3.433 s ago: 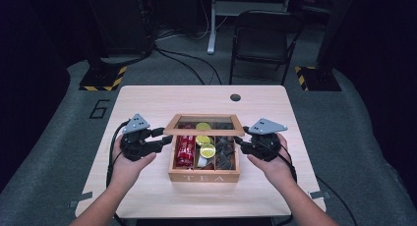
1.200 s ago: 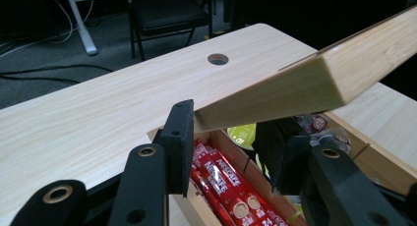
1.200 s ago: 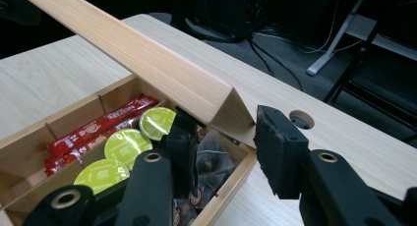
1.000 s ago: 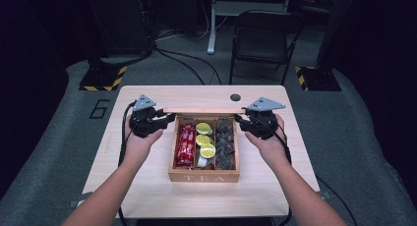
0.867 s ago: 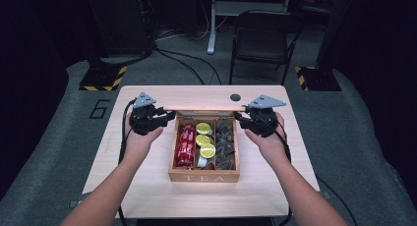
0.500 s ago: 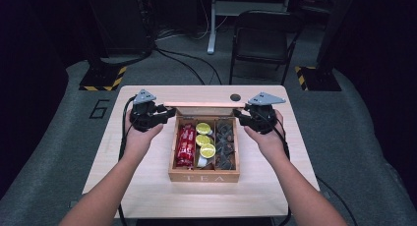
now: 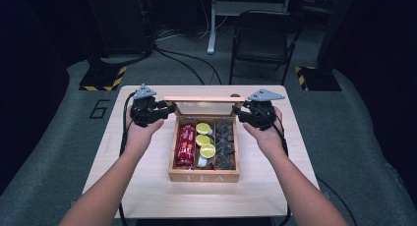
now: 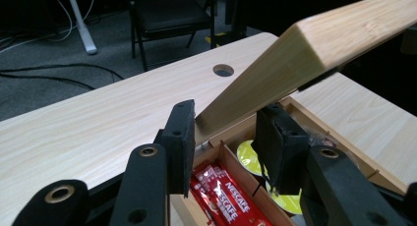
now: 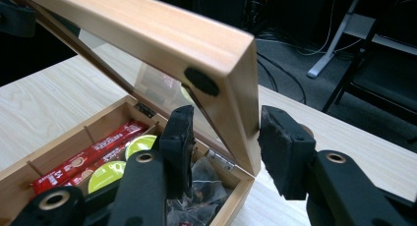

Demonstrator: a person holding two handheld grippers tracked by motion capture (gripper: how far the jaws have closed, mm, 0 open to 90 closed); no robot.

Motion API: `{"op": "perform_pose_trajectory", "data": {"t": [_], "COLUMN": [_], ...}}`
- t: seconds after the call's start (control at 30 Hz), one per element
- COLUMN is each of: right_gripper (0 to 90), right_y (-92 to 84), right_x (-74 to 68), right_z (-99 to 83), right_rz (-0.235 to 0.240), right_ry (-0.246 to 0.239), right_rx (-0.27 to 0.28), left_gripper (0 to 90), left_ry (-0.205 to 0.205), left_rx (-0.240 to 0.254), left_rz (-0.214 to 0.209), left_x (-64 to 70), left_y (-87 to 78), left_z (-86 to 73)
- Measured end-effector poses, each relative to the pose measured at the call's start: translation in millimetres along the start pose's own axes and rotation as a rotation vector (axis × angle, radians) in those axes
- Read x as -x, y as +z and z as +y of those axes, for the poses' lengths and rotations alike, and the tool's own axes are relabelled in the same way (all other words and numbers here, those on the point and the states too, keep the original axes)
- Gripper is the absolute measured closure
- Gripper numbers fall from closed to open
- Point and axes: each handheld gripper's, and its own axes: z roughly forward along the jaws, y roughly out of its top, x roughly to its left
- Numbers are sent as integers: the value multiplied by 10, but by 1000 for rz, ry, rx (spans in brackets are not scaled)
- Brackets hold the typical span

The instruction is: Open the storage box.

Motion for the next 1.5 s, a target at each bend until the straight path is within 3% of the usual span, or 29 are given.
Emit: {"op": "perform_pose_trajectory", "data": {"t": [0.93, 1.5], "right_gripper": [577, 579], "right_y": [243, 408], "right_x": [115, 190], "right_z": [92, -24], "right_rz": [-20, -16], "right_ry": [7, 19], "right_rx": [-29, -72], "left_gripper": [599, 601], "left_ry": [-18, -40], "left_rx": [18, 15], "left_rz": [-2, -4], "left_x": [-114, -167], "left_y": [110, 163], "left_z": [129, 191]}}
